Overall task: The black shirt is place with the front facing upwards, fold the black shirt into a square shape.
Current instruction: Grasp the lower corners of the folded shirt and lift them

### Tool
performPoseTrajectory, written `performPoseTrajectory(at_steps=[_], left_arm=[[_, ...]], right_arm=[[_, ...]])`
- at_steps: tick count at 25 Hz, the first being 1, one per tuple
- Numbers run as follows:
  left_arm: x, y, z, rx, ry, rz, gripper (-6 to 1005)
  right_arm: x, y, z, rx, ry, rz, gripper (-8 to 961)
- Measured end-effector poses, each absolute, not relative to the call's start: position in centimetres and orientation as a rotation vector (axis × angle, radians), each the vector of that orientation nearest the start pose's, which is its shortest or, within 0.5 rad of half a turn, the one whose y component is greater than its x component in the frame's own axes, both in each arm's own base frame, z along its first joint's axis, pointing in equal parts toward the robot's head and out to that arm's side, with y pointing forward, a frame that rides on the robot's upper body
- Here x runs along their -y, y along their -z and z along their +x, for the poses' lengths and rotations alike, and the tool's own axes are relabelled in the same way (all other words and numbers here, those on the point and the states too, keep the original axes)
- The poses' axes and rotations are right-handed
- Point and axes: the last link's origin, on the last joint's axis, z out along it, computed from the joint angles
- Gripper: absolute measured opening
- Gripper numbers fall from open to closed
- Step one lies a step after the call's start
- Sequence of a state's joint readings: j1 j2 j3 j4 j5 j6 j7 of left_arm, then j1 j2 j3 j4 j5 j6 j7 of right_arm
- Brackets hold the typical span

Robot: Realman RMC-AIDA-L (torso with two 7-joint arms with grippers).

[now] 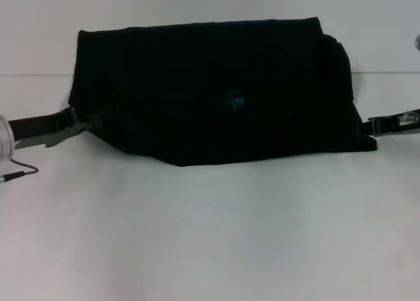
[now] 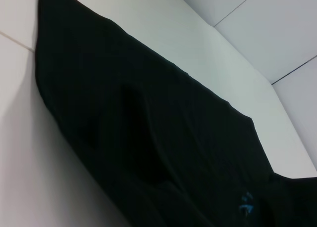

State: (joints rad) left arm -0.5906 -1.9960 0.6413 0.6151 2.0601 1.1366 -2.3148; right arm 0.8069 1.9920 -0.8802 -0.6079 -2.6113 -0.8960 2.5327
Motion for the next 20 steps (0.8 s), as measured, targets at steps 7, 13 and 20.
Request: performPoseTrajectory(at_steps=[7,13,20], left_arm=[[-39.26,-4.21,-30.59,1.722,0.713,-1.917,0],[-39.28,-4.26,-30.61,1.722,0.716,-1.914,0],[-39.29,-4.32,-30.61,1.719,0.718,-1.913,-1]], right_arm=[[-44.72,-2.42,27.83,-1.344,0.010,-2.011,492],[-44.43,-2.72,27.94,-1.366,0.004,-2.026,507],[-44.69,-2.66,27.95,-1.349,-0.008,-2.009,716]])
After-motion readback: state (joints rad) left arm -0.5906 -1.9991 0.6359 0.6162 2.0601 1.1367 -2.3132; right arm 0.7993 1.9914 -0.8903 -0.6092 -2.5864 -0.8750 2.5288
